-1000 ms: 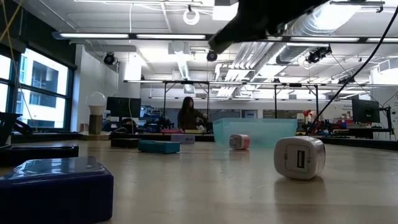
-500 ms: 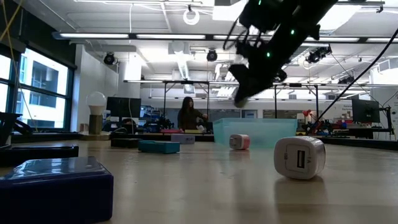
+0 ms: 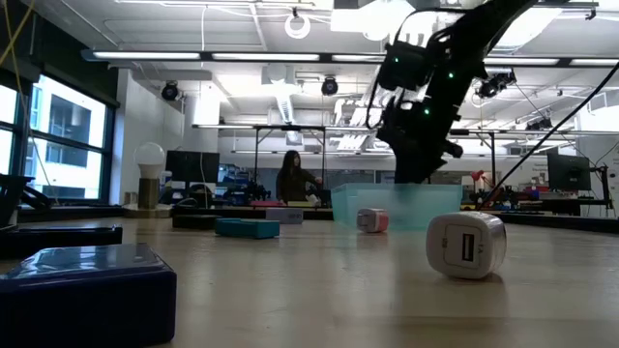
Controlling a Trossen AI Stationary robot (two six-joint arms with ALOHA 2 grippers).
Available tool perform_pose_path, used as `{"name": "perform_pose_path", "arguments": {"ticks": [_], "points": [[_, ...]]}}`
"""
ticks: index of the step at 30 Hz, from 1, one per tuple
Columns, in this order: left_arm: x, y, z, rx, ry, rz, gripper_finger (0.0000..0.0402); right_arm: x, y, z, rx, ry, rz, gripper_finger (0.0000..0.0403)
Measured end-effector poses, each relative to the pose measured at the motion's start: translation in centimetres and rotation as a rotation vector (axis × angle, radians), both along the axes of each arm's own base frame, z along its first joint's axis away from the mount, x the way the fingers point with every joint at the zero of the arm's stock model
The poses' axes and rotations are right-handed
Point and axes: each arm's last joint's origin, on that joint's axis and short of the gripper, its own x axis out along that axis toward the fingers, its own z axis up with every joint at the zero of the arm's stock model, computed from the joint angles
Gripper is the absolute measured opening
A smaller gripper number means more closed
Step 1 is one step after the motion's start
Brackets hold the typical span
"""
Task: Pick & Place Office items
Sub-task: Put the top green charger adapter into the green bin
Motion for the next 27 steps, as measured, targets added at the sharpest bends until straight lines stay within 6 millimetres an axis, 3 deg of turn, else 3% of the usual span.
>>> {"name": "perform_pose_path", "arguments": {"ticks": [7,21,27], "points": [[0.1,0.1,0.0,-0.003,-0.001,0.005,0.0163,-1.2,-1.2,-0.3,0.085,0.034,-0.051,0.0124],[0.1,0.1,0.0,-0.006,-0.003,0.005,0.0163,-1.1,-1.4,-2.2,0.227,0.074,-0.023,0.0126],[0.1,0.1,0.0,-0.006,-0.002,0.004,0.0163,-1.0,-1.4,-2.3,0.226,0.07,-0.022,0.0156]]}}
